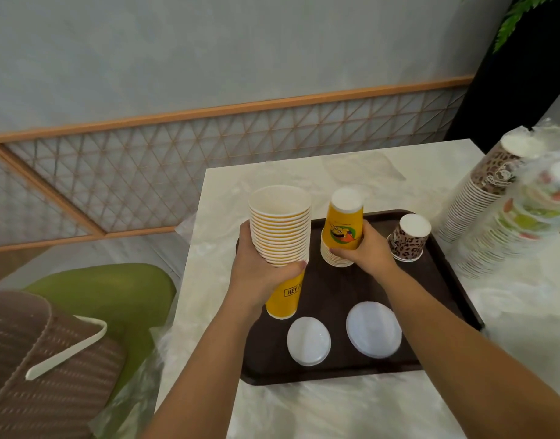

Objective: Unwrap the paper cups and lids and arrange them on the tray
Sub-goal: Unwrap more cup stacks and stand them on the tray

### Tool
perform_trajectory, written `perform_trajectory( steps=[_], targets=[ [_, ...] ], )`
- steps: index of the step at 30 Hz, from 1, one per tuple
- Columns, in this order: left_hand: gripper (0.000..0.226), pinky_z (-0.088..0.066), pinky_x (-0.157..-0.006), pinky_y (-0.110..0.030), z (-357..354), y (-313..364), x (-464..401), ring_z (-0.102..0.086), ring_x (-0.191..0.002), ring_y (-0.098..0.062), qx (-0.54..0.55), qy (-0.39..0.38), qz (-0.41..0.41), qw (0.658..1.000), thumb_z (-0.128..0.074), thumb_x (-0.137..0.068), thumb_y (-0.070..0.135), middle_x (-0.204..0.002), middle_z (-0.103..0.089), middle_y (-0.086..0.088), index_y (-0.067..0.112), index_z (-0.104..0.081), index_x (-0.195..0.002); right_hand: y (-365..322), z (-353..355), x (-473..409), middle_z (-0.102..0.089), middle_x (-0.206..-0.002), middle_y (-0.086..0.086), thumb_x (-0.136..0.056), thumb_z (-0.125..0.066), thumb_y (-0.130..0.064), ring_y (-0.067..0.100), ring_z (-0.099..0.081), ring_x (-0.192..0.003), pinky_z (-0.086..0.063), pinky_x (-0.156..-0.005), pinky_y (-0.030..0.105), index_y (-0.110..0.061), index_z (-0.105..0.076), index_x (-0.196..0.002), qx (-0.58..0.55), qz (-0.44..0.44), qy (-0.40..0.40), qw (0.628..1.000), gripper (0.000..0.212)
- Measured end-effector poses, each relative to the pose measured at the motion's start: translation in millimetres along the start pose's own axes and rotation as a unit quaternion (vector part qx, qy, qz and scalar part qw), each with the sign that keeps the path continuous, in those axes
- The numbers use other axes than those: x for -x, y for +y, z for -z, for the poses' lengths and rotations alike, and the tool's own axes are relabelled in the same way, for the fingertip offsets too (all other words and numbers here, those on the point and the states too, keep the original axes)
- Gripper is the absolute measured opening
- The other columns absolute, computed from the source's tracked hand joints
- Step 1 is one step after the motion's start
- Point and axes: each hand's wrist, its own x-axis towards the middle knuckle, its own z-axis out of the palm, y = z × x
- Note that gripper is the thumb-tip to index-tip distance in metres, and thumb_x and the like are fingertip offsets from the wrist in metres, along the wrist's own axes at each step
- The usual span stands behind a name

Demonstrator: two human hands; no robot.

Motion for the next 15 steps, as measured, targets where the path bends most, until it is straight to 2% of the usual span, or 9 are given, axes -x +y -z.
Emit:
perform_trajectory(
  steps=[2,3,5,6,8,10,13,15],
  targets=[
    [0.093,-0.053,-0.083,-0.033,1.5,0.1,1.9,-0.056,-0.11,-0.012,-0.006,0.004,-0.001,1.0,-0.086,-0.045,0.03,-0.118,-0.055,0.008,0.032,-0.037,-0.124,-5.8,4.7,7.0,-0.054,-0.128,0.006,-0.067,-0.082,-0.037,0.019,-0.049,-0.121,-0.041,-0.094,0.029,-0.016,-0.048,-0.131,0.002,0.027,0.034,0.999,0.076],
    [0.092,-0.052,-0.081,-0.03,1.6,0.1,2.4,-0.056,-0.109,-0.012,-0.013,0.004,-0.003,1.0,-0.089,-0.048,0.025,-0.117,-0.055,0.008,0.031,-0.037,-0.124,-13.4,9.6,14.0,-0.05,-0.131,0.005,-0.07,-0.08,-0.038,0.014,-0.045,-0.122,-0.038,-0.095,0.023,-0.017,-0.045,-0.134,-0.011,0.049,0.064,0.997,0.075],
    [0.091,-0.051,-0.08,-0.028,1.1,0.0,3.6,-0.055,-0.109,-0.012,-0.028,0.001,-0.008,1.0,-0.09,-0.055,0.017,-0.118,-0.054,0.009,0.029,-0.036,-0.128,-36.6,23.1,32.1,-0.044,-0.134,0.002,-0.077,-0.075,-0.037,0.006,-0.04,-0.122,-0.032,-0.094,0.007,-0.018,-0.042,-0.136,-0.039,0.144,0.125,0.981,0.069],
    [0.092,-0.051,-0.082,-0.029,1.3,-0.1,5.2,-0.054,-0.109,-0.012,-0.035,-0.002,-0.01,0.999,-0.089,-0.057,0.016,-0.118,-0.053,0.01,0.029,-0.035,-0.13,-52.0,30.8,42.7,-0.043,-0.134,0.002,-0.08,-0.072,-0.038,0.006,-0.04,-0.123,-0.029,-0.096,0.004,-0.016,-0.042,-0.136,-0.04,0.205,0.146,0.967,0.068],
    [0.094,-0.051,-0.082,-0.03,0.6,1.1,9.1,-0.053,-0.109,-0.012,-0.049,-0.005,-0.01,0.999,-0.089,-0.058,0.016,-0.119,-0.052,0.01,0.029,-0.033,-0.132,-82.3,45.7,58.6,-0.04,-0.134,0.001,-0.082,-0.066,-0.042,0.005,-0.037,-0.125,-0.027,-0.102,0.006,-0.012,-0.041,-0.136,-0.011,0.304,0.161,0.939,0.068],
    [0.093,-0.051,-0.078,-0.026,-0.6,3.8,13.6,-0.054,-0.109,-0.013,-0.058,-0.01,-0.017,0.998,-0.088,-0.057,0.015,-0.12,-0.053,0.008,0.029,-0.033,-0.131,-110.4,58.5,66.3,-0.039,-0.137,-0.003,-0.08,-0.061,-0.051,0.003,-0.035,-0.127,-0.028,-0.104,0.011,-0.015,-0.037,-0.14,0.016,0.335,0.104,0.936,0.073],
    [0.086,-0.049,-0.07,-0.016,-3.2,10.1,21.8,-0.055,-0.101,-0.01,-0.067,-0.025,-0.034,0.997,-0.087,-0.059,0.012,-0.112,-0.053,0.013,0.034,-0.033,-0.122,-141.1,68.0,71.5,-0.035,-0.144,-0.01,-0.072,-0.062,-0.066,0.0,-0.034,-0.128,-0.034,-0.103,0.021,-0.035,-0.024,-0.145,0.071,0.289,-0.086,0.951,0.089],
    [0.084,-0.046,-0.061,-0.01,-4.9,14.1,26.4,-0.054,-0.093,-0.006,-0.084,-0.034,-0.047,0.995,-0.086,-0.06,0.012,-0.104,-0.048,0.021,0.035,-0.031,-0.12,-149.6,68.1,70.4,-0.034,-0.145,-0.012,-0.068,-0.065,-0.065,0.001,-0.034,-0.128,-0.034,-0.102,0.025,-0.041,-0.017,-0.146,0.129,0.27,-0.162,0.94,0.095]
  ],
)
